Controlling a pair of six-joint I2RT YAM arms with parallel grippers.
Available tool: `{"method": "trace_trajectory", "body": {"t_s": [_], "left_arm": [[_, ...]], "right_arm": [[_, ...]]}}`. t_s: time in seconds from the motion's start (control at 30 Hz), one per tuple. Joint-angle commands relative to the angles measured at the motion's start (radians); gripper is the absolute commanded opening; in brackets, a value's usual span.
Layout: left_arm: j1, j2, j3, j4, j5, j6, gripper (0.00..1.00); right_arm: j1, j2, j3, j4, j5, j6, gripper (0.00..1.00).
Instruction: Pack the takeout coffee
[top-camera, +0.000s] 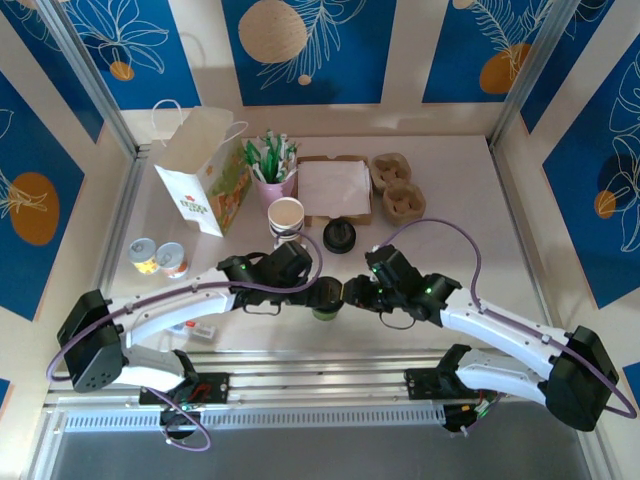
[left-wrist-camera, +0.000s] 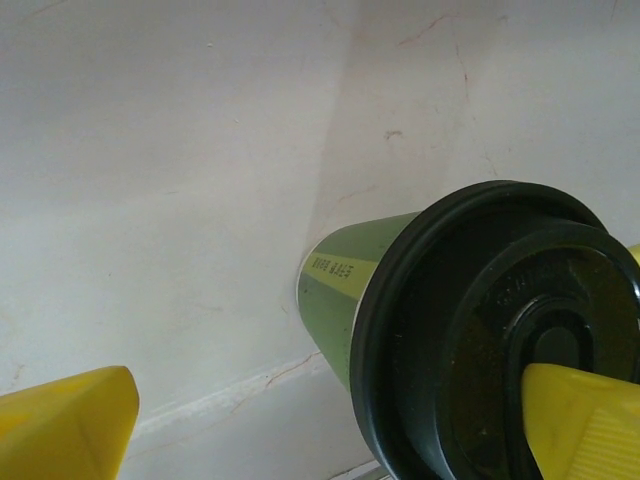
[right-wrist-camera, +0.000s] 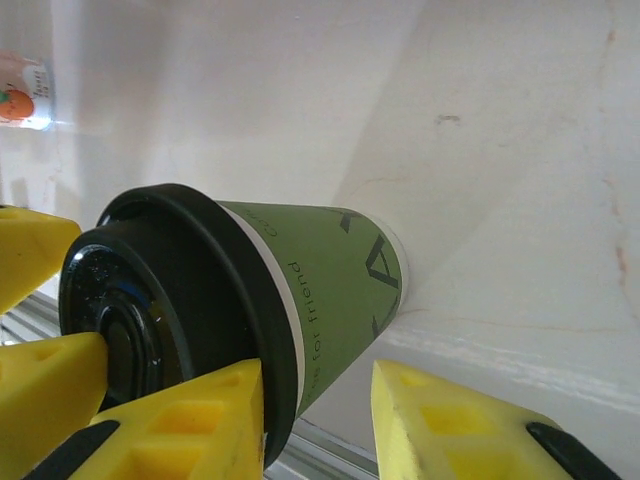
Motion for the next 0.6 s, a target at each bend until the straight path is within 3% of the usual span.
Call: {"method": "trace_trajectory", "body": {"t_s": [0.0, 0.37, 0.57], "left_arm": [[-0.002, 0.075, -0.032, -0.177, 0.001, 0.038, 0.98], [0.004, 0.081, 0.026, -0.208, -0.013, 0.066, 1.0], [0.007, 0.086, 0.037, -0.206, -0.002, 0.07, 1.0]], "right_arm": [[-0.016, 0.022, 0.031, -0.19, 0.081, -0.037, 0.33], [-0.018, 0.03, 0.123, -0.241, 0.07, -0.085, 0.42], [-0.032, 0.015, 0.172, -0.269, 0.077, -0.127, 0.58]]}}
